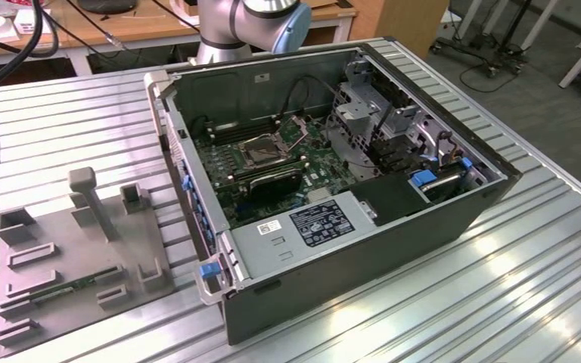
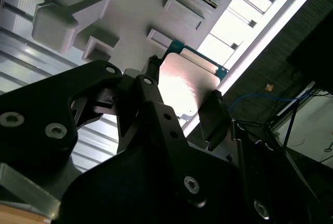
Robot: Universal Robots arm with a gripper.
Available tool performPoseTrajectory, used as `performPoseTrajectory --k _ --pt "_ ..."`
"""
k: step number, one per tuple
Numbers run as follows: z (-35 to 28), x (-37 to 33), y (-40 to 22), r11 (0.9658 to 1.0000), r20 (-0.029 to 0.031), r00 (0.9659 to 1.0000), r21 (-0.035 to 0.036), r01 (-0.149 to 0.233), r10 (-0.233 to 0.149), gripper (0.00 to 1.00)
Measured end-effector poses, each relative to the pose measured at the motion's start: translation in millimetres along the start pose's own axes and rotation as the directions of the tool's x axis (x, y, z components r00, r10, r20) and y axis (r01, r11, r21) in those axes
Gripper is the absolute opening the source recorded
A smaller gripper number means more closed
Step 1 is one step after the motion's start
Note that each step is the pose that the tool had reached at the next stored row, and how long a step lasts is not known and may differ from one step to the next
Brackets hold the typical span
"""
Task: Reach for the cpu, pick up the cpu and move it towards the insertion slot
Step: 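Pick up the cpu and move it towards the insertion slot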
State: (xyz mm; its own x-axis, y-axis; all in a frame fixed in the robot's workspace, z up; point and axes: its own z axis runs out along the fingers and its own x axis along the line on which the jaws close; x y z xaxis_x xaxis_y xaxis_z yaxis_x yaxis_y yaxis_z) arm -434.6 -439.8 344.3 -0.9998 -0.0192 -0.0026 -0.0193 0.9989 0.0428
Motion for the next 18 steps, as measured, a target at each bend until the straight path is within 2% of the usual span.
performPoseTrajectory --k 11,18 --pt "-2.3 0.0 0.1 1.0000 0.0000 1.0000 0.0001 0.000 0.000 0.54" --pt "-6.8 0.0 0.3 1.0000 0.0002 1.0000 -0.0001 0.000 0.000 0.54"
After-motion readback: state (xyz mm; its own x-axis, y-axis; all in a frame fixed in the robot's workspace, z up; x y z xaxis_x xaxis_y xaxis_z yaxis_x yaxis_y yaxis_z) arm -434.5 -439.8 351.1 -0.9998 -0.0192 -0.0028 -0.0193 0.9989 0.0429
